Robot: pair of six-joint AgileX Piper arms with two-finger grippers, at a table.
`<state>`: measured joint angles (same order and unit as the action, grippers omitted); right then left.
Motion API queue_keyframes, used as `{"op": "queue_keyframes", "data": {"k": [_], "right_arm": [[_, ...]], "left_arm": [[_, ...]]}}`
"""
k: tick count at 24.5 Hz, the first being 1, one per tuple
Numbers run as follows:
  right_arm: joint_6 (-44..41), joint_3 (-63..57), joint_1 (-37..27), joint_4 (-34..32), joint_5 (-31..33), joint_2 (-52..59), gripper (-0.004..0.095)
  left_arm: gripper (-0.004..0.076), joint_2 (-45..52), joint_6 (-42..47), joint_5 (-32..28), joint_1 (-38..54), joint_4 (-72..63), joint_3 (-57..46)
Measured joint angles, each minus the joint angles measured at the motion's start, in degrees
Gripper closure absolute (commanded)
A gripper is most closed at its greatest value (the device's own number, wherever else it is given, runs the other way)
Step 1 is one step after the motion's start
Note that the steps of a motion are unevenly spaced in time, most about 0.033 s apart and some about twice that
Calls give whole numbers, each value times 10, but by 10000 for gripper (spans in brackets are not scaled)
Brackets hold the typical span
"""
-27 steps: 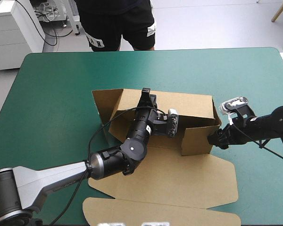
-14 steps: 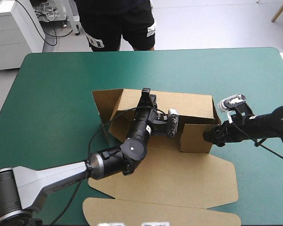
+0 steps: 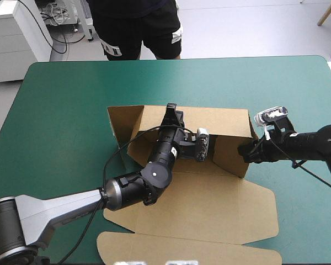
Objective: Fold the box
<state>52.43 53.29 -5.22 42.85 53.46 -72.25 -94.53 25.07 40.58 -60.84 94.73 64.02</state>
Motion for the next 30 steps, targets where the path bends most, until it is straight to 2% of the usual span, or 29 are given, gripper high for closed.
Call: {"op": "queue_keyframes", "data": {"k": [2, 6, 10, 25, 27, 30], "right_arm": [[5, -1, 24, 0, -26, -4, 638], [0, -3, 92, -27, -119, -10, 803], [-60, -3, 135, -69, -175, -12, 908], [-196, -3, 152, -126, -201, -12, 906], [-208, -3, 152, -131, -202, -12, 906], [-233, -2, 153, -146, -204, -11, 906]], "left_arm": [[732, 0, 1, 0, 0, 0, 0], [732, 0, 2, 28, 1, -12, 0], [732, 0, 2, 42, 4, -19, 0], [729, 0, 2, 34, 5, -16, 0], [705, 0, 2, 30, 5, -16, 0], [610, 1, 7, 22, 5, -8, 0]]}}
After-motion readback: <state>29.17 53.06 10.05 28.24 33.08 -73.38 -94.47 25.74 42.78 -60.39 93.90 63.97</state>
